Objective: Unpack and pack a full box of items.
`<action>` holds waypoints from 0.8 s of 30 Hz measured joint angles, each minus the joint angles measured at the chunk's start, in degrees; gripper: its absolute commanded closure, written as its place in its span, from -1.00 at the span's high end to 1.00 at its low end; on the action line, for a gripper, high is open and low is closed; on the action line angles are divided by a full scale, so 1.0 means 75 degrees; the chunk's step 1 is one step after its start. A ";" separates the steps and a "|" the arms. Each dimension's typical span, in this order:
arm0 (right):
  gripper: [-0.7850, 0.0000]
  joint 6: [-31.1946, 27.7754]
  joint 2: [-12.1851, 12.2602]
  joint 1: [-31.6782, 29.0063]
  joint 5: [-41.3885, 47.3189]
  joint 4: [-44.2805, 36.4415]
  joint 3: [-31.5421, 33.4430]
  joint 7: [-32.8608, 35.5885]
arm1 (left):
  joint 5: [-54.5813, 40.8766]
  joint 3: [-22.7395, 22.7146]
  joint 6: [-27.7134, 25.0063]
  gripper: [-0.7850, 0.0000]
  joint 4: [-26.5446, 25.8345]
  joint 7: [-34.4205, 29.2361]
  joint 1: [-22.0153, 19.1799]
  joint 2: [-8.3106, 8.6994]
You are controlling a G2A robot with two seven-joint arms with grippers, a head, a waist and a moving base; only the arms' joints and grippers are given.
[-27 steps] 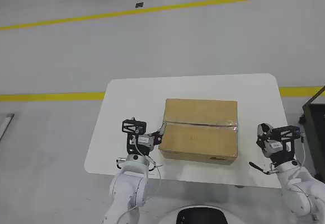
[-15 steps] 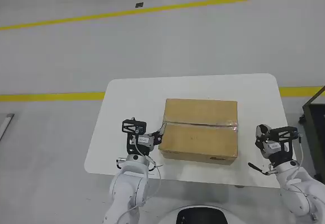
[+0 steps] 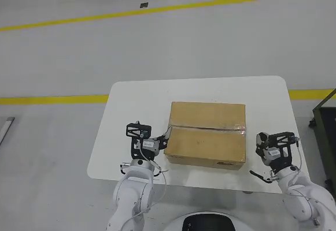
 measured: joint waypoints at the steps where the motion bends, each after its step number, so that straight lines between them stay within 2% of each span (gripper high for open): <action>1: -1.00 -0.0045 -0.0002 0.0057 0.0016 0.0048 -0.0058 0.0027 | 0.0000 0.0000 0.0000 1.00 0.0000 0.0000 0.0000 0.0000; 13: -1.00 -0.0234 -0.0051 0.1094 -0.0107 0.1034 -0.0790 0.0016 | 0.0000 0.0000 0.0000 1.00 0.0000 0.0000 0.0000 0.0000; 24: -1.00 -0.0579 -0.0081 0.1712 -0.0105 0.1510 -0.1260 0.0032 | 0.0000 0.0000 0.0000 1.00 0.0000 0.0000 0.0000 0.0000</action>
